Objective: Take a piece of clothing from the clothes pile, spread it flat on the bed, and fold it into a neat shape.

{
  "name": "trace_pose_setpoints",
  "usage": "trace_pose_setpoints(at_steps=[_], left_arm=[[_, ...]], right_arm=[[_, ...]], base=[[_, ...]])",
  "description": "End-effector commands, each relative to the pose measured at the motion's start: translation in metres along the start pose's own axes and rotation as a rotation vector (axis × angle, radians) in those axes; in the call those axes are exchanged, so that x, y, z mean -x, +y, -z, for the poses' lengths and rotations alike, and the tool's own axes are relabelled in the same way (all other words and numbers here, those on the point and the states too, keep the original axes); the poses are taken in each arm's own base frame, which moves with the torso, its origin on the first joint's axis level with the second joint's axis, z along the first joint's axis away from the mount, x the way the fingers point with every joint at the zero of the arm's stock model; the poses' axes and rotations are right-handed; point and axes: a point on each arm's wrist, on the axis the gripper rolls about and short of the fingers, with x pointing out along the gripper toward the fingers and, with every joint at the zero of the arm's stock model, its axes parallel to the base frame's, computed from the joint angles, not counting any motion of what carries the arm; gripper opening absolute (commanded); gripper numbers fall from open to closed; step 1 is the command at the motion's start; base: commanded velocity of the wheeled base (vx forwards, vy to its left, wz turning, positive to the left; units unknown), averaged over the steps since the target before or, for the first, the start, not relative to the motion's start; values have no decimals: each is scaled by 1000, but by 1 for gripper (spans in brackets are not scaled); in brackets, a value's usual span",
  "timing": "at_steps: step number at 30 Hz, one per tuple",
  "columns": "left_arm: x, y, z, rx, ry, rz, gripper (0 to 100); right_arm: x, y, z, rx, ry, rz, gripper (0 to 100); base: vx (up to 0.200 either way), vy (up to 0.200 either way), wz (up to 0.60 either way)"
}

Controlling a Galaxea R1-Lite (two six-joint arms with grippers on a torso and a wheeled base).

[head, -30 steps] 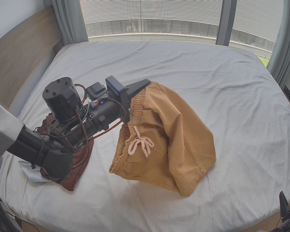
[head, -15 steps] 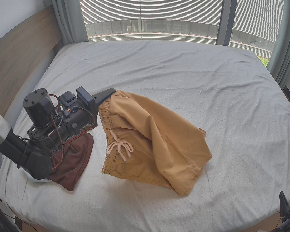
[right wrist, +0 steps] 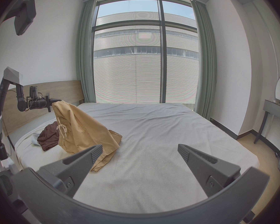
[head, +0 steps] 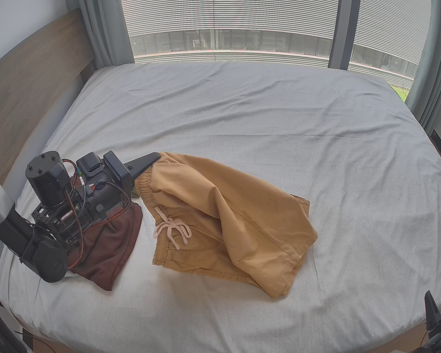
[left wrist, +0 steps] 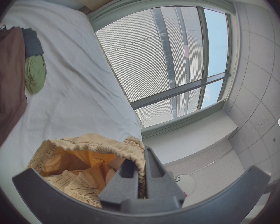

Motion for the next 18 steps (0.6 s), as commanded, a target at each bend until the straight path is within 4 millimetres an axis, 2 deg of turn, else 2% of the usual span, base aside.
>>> trace_pose_setpoints(at_steps=[1,9,12,14,15,18], left_arm=[[4,12,2,-33,7,-49,0],[4,29,3,-90,14,-99,0],[7,45,14,-124,53,-151,0],[7,47,14,-130,56,-157,0],[6,57,18,-175,66,-182,0],[6,61,19,-207,69,-187,0]], right_arm=[[0,0,5,0,3,-1,100],[0,0,5,0,3,3,100],[0,0,5,19,3,-1,100],[0,0,5,19,6,-2,100],[0,0,5,14,10,-4,100],[0,0,6,13,10,-4,100]], base=[[0,0,0],[0,0,0],[0,0,0],[0,0,0],[0,0,0],[0,0,0]])
